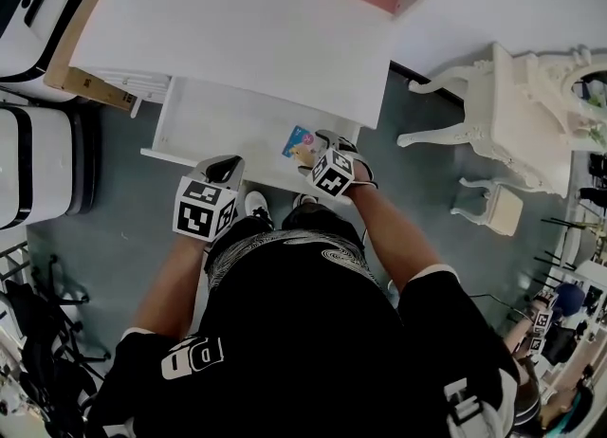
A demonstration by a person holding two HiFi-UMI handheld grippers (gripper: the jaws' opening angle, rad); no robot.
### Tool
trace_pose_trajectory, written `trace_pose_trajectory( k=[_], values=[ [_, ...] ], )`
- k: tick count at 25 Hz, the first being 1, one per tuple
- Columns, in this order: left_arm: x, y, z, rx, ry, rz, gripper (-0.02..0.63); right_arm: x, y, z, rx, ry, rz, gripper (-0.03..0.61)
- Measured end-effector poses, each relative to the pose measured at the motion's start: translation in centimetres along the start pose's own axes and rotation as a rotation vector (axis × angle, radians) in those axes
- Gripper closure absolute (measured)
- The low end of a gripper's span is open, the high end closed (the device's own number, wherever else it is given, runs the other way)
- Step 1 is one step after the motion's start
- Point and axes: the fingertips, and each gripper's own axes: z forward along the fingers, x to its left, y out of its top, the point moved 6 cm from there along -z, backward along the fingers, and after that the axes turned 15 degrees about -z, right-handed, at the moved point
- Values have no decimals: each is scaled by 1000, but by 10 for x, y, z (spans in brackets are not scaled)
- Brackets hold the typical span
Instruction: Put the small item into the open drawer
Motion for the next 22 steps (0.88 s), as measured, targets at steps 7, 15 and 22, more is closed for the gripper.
trace_pose_trajectory(
  k=[7,15,22],
  values=[
    [6,0,0,4,24,-16,598,5,-13,31,91,63,-118,152],
    [10,1,-3,9,47,-37,598,7,-9,57,87,128,-107,152],
    [14,-3,-3,19,74,-61,598,0,-17,69,114,142,-96,152]
  ],
)
